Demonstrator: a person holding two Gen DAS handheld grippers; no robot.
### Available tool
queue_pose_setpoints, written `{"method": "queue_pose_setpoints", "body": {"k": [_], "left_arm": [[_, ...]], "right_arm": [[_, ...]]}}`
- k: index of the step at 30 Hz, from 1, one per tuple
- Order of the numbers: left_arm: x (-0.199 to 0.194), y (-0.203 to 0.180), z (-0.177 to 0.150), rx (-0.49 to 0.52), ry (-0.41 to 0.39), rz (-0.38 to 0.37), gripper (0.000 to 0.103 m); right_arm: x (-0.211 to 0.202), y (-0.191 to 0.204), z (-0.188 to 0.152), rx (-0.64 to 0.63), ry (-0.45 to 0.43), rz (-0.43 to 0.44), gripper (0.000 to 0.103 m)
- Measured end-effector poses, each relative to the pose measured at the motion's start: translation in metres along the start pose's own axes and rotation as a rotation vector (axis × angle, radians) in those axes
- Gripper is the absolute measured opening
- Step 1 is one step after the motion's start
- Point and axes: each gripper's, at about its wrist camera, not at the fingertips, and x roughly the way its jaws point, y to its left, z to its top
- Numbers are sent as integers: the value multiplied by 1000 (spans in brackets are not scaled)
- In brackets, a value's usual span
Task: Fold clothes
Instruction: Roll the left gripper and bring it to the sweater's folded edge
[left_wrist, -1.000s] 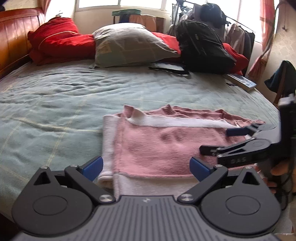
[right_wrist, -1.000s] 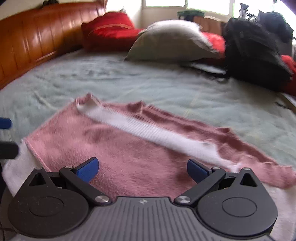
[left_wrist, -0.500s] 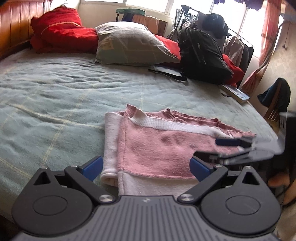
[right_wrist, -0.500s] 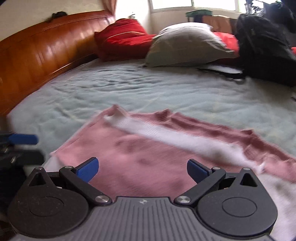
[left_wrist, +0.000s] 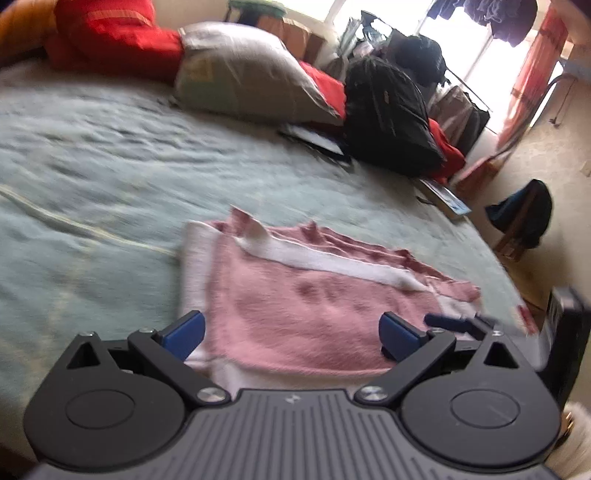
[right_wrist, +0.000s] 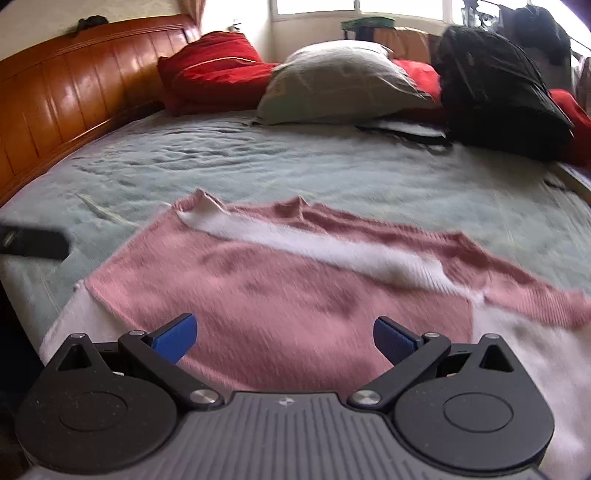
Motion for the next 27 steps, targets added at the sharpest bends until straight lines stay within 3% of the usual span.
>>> {"method": "queue_pose_setpoints", "body": {"k": [5, 8, 11, 14, 22, 27], "left_arm": [[39, -5, -1, 44, 100, 9, 100], [49, 11, 0, -45, 103, -28, 100], [39, 17, 12, -89, 105, -45, 100], [28, 11, 23, -36, 91, -5, 100], [46, 27, 17, -64, 184, -49, 100], [24, 32, 23, -63, 145, -44, 100]], "right_arm": [[-13, -8, -13, 18, 0, -13, 103], [-16, -15, -15, 39, -6, -29, 103], [-16, -23, -16, 83, -3, -33, 103], [-17, -27, -17, 115, -12, -9, 103], [-19, -28, -19, 127, -16, 0, 103], [-21, -35, -19, 174, -23, 21, 103]]}}
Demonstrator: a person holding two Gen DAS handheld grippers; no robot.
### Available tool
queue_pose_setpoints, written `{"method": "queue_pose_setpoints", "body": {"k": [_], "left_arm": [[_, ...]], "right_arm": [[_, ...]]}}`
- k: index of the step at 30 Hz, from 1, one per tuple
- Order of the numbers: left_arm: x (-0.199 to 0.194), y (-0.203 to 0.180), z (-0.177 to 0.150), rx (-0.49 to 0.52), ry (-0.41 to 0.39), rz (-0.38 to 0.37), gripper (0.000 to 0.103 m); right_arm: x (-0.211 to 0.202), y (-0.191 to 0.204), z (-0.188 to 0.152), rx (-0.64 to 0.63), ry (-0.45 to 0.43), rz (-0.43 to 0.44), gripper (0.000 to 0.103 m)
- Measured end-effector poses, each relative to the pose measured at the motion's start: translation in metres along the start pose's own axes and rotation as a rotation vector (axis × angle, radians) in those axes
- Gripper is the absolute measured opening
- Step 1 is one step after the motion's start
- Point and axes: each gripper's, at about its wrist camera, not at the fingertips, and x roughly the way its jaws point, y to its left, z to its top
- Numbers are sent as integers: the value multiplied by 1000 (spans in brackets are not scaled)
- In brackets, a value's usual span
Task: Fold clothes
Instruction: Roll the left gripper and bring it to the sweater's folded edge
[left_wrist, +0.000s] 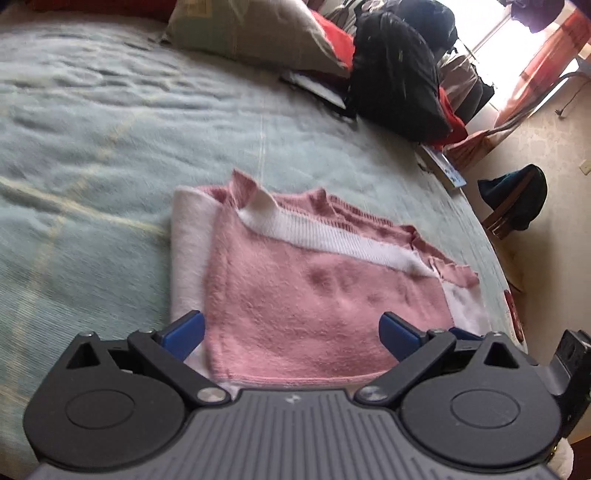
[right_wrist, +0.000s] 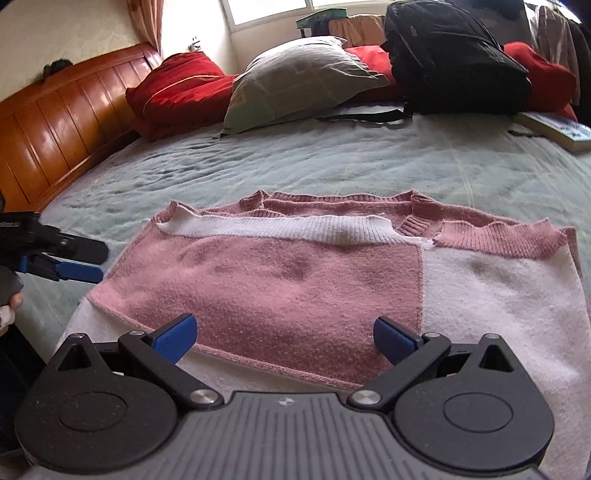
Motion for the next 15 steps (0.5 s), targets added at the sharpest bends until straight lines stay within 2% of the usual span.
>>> {"method": "queue_pose_setpoints", "body": {"k": [4, 15], "left_arm": [[-11, 14, 3, -28, -19, 30, 100], [-20, 39, -6, -82, -19, 24, 100]], "right_arm": [[0, 0, 0, 16, 7, 23, 103], [1, 8, 2, 33, 33, 65, 103]]}}
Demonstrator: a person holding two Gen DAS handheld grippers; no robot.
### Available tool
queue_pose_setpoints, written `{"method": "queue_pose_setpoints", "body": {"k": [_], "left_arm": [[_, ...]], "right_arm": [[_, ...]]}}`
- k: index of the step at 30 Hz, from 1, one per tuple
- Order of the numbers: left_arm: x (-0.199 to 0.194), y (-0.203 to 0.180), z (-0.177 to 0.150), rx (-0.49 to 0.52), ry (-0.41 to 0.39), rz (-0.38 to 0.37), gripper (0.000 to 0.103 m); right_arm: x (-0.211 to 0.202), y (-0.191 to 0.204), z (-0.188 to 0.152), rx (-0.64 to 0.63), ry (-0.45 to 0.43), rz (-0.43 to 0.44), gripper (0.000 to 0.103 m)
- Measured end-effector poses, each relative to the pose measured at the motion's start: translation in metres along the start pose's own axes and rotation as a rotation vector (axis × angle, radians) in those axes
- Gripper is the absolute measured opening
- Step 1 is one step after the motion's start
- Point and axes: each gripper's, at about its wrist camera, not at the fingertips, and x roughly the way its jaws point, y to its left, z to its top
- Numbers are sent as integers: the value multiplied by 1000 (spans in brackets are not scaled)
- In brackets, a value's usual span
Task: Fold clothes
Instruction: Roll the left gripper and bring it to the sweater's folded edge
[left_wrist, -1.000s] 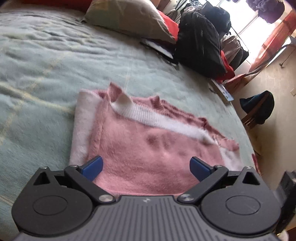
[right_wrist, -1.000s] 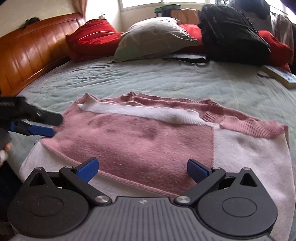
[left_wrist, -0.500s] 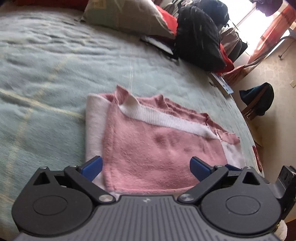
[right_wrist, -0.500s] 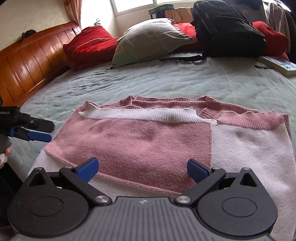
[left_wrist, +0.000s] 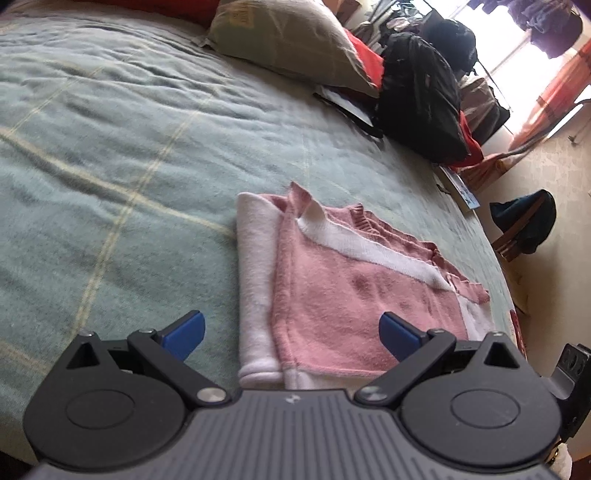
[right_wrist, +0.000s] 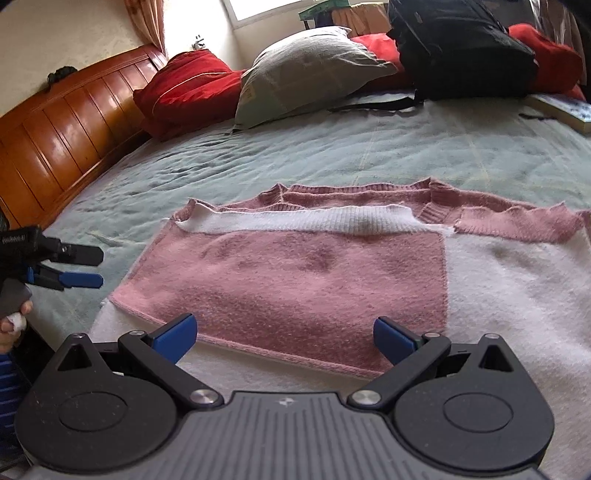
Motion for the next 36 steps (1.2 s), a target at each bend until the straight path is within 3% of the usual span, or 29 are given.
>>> {"method": "queue_pose_setpoints", "body": {"k": [8, 13, 18, 26, 36], "left_arm": [[-5, 2, 0, -6, -16, -35, 100], [9, 12, 6, -34, 30, -67, 100], [29, 22, 8, -73, 122, -176, 100], [53, 27, 20, -78, 170, -254, 102], [77, 20, 42, -89, 213, -287, 102]], "right_arm": [[22, 19, 16, -20, 27, 101, 103], [21, 27, 10, -41, 8, 91, 103], [18, 20, 10, 9, -2, 110, 103], [19, 21, 11, 5, 1, 94, 103], [12, 26, 11, 0, 2, 85, 103]]}}
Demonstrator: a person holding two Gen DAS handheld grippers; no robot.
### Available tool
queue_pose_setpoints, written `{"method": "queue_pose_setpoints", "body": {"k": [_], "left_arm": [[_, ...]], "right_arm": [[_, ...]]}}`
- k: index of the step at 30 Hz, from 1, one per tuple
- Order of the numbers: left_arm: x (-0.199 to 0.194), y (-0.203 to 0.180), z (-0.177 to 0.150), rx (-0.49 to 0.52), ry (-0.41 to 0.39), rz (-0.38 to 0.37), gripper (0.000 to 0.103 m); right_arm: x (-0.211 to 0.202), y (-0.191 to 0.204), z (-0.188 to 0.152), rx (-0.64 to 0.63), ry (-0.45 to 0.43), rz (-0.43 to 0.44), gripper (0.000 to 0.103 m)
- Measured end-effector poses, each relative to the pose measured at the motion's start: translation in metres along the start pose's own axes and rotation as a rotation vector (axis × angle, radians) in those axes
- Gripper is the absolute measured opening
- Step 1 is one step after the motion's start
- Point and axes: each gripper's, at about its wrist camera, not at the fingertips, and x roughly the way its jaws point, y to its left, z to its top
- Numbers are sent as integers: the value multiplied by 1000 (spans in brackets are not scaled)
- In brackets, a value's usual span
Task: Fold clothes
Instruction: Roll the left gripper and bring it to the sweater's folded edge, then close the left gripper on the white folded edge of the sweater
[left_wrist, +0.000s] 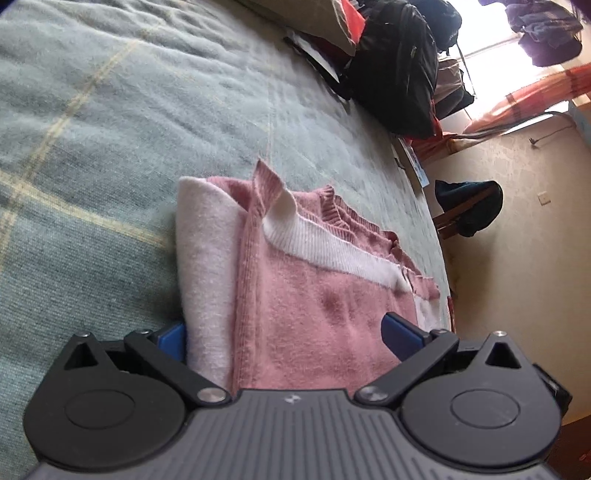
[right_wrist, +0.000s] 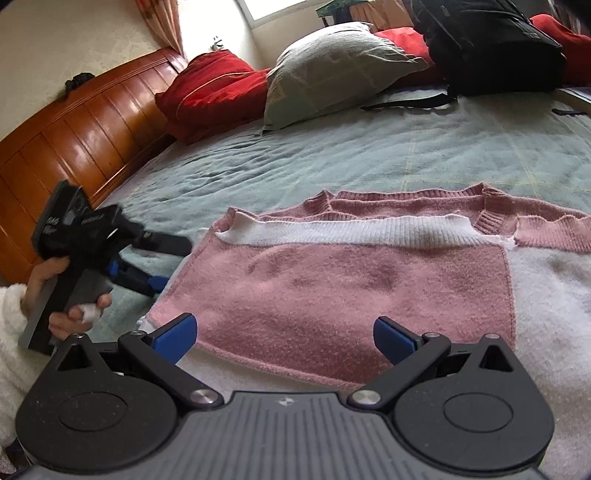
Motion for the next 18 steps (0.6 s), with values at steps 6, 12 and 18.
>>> {"method": "queue_pose_setpoints", "body": {"k": [6, 12, 18], "left_arm": [[-10, 4, -21, -36, 20, -49, 102], [-8, 7, -23, -37, 60, -72, 102], [11, 5, -2, -19, 92, -97, 102]], "right_arm": [[-2, 4, -6, -22, 17, 6, 103], [-1, 8, -10, -31, 34, 8, 103], [-5, 8, -10, -31, 23, -11, 103]]}}
